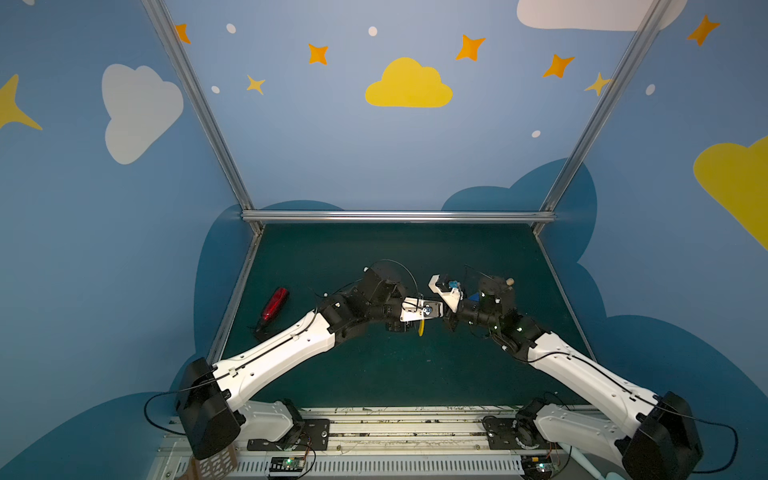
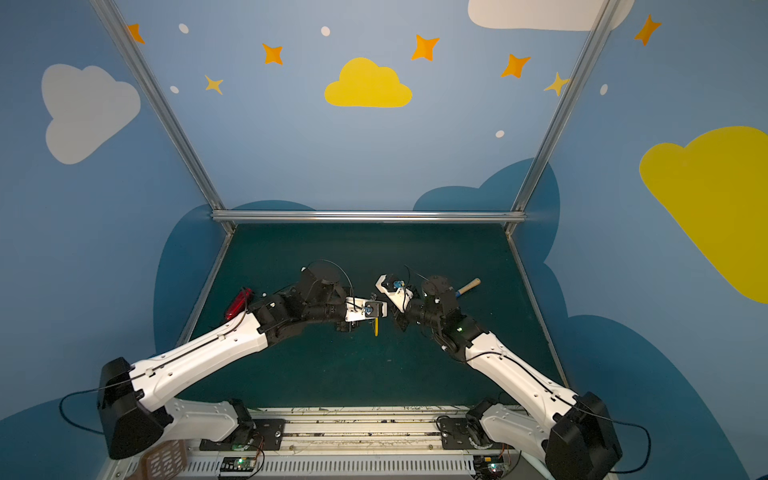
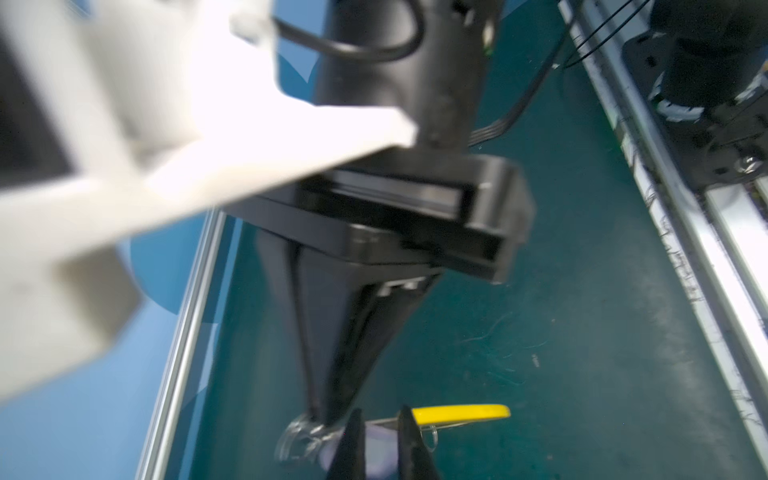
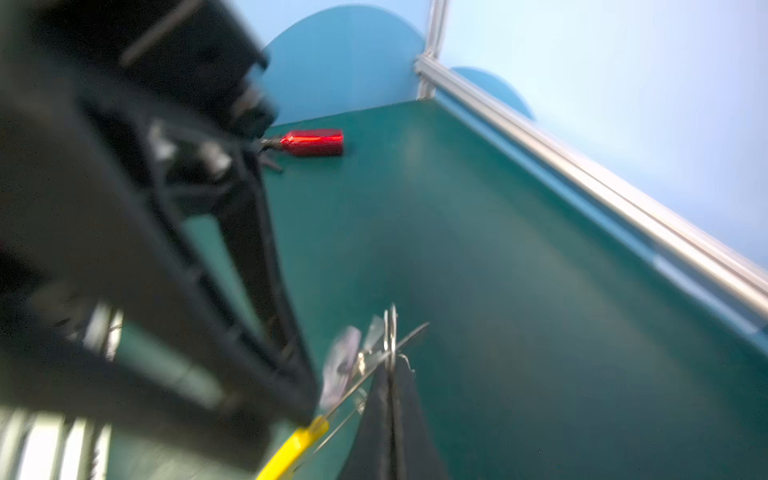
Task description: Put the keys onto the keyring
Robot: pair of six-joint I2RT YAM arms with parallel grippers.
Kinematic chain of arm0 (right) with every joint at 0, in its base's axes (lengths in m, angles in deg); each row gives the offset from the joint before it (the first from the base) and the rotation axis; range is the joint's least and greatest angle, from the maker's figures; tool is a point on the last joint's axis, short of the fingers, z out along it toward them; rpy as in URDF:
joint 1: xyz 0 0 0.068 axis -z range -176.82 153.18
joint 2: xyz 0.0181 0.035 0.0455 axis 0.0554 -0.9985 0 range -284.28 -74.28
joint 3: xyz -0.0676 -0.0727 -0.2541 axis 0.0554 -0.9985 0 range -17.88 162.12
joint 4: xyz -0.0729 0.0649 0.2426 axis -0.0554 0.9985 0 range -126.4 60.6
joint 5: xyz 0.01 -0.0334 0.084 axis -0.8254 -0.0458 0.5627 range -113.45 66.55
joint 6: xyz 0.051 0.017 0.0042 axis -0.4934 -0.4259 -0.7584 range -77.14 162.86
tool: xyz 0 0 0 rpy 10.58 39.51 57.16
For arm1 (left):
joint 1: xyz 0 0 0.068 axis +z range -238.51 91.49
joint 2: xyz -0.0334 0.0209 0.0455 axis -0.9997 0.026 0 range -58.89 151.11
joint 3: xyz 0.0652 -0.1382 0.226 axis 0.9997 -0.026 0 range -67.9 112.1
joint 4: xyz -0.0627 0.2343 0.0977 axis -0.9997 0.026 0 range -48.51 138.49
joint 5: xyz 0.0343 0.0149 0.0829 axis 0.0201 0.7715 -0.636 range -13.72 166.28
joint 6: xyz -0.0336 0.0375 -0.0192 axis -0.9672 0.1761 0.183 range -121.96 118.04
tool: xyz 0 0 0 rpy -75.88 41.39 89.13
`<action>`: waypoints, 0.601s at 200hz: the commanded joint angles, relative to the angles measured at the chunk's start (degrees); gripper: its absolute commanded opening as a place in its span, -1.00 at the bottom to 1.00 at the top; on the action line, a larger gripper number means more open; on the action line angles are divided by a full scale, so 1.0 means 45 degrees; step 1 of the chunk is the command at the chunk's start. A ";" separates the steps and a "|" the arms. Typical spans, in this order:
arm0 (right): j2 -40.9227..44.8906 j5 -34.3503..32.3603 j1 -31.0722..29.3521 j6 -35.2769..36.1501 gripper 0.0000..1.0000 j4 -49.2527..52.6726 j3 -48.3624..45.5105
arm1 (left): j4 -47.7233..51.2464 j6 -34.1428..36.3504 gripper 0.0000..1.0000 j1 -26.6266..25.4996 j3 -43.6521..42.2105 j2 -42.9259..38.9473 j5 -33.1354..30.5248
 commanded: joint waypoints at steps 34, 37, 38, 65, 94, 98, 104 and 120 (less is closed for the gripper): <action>0.0115 0.0235 0.0003 0.1451 -1.00 -0.1255 0.0505 | -0.0558 -0.1434 0.08 -0.0055 -0.0686 -0.1220 0.0956; 0.0095 0.0256 0.0002 0.1516 -1.00 -0.1264 0.0531 | -0.0585 -0.1500 0.09 -0.0036 -0.0709 -0.1303 0.0989; 0.0083 0.0269 0.0002 0.1535 -1.00 -0.1259 0.0538 | -0.0596 -0.1509 0.09 -0.0024 -0.0715 -0.1336 0.1004; -0.0066 0.0289 0.0022 0.1667 -1.00 -0.1400 0.0543 | -0.0338 -0.1554 0.12 0.0413 -0.0685 -0.1990 0.1450; -0.0085 0.0956 0.0127 0.1718 -1.00 -0.1663 0.0427 | 0.0146 -0.1195 0.01 0.1397 -0.0693 -0.2383 0.1933; -0.0079 0.1180 0.0165 0.1707 -1.00 -0.1687 0.0410 | 0.0218 -0.1143 0.00 0.1533 -0.0661 -0.2376 0.2004; -0.0065 0.1534 0.0240 0.1707 -1.00 -0.1823 0.0358 | 0.0394 -0.1015 -0.06 0.1800 -0.0548 -0.2345 0.2251; -0.0046 0.2435 0.0472 0.1630 -1.00 -0.2137 0.0210 | 0.0953 -0.0738 -0.16 0.2426 -0.0078 -0.2038 0.2814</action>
